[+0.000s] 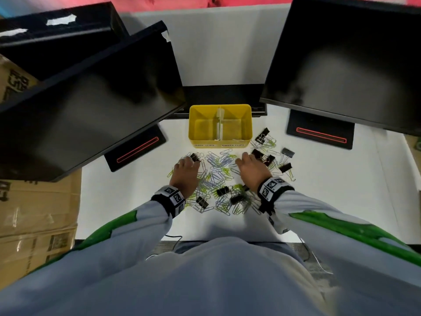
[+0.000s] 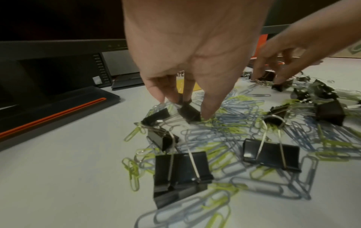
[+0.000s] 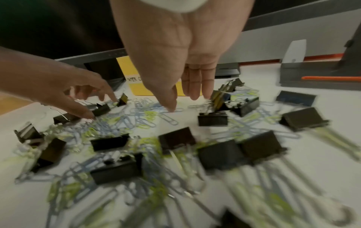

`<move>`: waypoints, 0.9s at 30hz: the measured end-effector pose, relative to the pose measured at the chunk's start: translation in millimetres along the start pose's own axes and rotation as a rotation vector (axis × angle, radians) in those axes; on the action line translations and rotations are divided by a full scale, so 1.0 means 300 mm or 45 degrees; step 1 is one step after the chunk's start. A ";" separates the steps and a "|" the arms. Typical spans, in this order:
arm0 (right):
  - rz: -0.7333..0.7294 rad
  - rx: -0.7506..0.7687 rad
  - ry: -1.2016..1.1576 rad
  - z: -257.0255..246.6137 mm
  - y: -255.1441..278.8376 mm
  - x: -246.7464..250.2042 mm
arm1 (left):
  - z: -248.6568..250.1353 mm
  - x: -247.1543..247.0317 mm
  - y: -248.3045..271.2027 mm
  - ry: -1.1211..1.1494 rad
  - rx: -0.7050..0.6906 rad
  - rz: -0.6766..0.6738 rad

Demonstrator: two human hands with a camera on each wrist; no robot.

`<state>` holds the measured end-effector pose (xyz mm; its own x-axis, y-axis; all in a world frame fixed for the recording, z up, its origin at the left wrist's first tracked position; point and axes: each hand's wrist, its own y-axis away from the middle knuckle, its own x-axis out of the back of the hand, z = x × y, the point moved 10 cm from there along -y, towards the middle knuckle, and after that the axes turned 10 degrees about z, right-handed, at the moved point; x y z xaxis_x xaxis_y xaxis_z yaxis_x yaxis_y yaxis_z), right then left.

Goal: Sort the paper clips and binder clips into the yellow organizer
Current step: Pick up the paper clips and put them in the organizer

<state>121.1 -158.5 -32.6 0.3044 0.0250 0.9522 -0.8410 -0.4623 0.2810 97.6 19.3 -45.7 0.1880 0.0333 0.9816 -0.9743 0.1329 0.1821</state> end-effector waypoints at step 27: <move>0.248 -0.107 -0.732 0.021 -0.016 0.174 | 0.054 0.173 -0.058 0.866 0.054 0.071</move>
<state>143.7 -160.6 14.9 0.3143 -0.5462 0.7765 -0.9308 -0.3380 0.1391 122.3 2.8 3.0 0.1601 0.6557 0.7378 -0.9862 0.0747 0.1476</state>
